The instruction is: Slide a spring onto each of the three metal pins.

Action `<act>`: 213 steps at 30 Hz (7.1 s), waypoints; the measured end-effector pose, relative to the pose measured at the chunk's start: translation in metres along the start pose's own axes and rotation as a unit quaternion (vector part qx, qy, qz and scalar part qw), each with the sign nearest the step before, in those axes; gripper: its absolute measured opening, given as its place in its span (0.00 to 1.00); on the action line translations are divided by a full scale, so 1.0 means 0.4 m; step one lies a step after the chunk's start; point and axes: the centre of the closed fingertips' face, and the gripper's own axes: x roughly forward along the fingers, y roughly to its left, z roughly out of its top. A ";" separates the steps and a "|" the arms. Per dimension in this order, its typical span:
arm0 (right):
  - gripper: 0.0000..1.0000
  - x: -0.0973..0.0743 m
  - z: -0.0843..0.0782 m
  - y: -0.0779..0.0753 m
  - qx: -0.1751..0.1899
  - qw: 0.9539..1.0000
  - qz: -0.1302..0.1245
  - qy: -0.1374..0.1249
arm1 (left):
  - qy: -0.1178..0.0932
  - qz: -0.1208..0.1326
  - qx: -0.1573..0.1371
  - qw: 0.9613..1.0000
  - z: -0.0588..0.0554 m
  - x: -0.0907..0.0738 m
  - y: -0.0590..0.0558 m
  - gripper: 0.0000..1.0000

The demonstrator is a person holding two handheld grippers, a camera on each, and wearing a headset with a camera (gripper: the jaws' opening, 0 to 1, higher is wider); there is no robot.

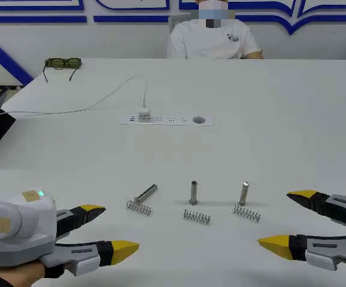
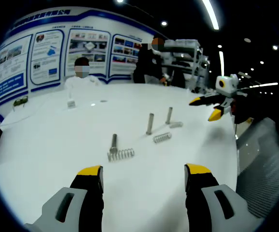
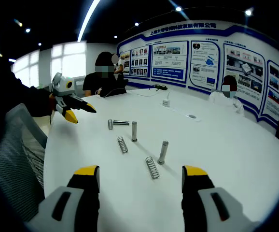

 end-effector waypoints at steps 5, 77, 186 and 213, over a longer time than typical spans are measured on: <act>0.70 0.000 -0.002 0.001 0.000 1.000 0.000 0.002 | 0.000 0.000 -0.001 1.000 -0.003 0.000 -0.001 0.69; 0.70 0.003 -0.015 0.002 0.006 1.000 0.002 0.006 | 0.015 -0.007 -0.007 1.000 -0.028 0.016 -0.010 0.69; 0.70 -0.012 -0.058 -0.040 0.031 0.999 -0.009 0.017 | 0.228 0.061 0.050 0.971 0.049 0.302 0.160 0.08; 0.70 -0.011 -0.050 -0.027 0.025 1.000 -0.003 0.015 | 0.186 0.069 0.033 0.980 0.102 0.229 0.135 0.08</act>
